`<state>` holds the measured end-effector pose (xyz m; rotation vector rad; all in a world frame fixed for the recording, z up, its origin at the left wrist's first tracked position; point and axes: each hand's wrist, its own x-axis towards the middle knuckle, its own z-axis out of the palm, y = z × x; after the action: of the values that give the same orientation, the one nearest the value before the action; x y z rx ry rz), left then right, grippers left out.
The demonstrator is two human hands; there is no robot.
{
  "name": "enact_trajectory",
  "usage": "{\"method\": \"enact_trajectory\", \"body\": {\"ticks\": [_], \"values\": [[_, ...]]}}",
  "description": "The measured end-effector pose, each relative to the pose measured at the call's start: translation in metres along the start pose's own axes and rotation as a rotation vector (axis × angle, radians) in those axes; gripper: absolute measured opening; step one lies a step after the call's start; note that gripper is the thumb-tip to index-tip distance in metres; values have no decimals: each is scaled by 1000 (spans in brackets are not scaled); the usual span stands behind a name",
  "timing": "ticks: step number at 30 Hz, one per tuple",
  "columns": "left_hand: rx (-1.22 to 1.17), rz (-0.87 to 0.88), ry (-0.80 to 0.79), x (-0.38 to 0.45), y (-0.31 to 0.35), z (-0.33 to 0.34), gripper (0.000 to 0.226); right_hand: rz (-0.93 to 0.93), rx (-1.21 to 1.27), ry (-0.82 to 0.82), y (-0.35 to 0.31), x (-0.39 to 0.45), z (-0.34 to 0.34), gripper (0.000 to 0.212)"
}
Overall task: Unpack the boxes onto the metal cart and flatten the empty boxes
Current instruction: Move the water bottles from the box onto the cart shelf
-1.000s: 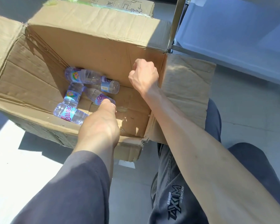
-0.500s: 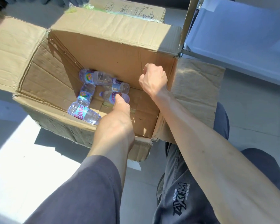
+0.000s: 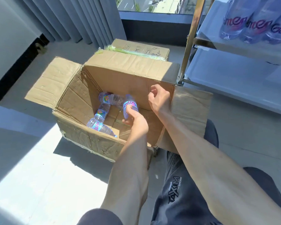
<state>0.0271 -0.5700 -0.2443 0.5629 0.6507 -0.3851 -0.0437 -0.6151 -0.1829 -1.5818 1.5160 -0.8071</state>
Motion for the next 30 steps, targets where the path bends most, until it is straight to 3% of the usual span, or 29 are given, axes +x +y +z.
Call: {"method": "enact_trajectory", "body": {"ticks": [1,2,3,5,8,13,15,18,21,27,30], "values": [[-114,-72,131,-17,-4,17,56,-16,38,15,0,-3,-6,32],[-40,-79,139,-31,-7,31,68,-29,60,23,-2,-6,-11,32],[161,-34,111,-40,-7,42,61,-35,69,34,-4,-8,-17,30],[380,-50,1,-60,1,46,31,-49,71,74,-11,-9,-30,35],[606,-60,-175,-76,6,42,36,-2,126,89,-18,-11,-57,50],[715,-192,-493,-132,-9,20,36,149,275,124,-26,-17,-109,51],[745,-302,-660,-163,-13,17,42,156,330,148,-27,-22,-132,47],[757,-530,-907,-194,-25,-5,33,148,431,198,-15,-37,-175,48],[807,-745,-1082,-219,-34,-33,44,132,540,308,0,-61,-222,52],[1088,-995,-1187,-262,-48,-64,78,112,656,514,19,-102,-283,46],[1213,-1032,-1218,-276,-56,-69,66,65,630,539,23,-112,-302,51]]}}
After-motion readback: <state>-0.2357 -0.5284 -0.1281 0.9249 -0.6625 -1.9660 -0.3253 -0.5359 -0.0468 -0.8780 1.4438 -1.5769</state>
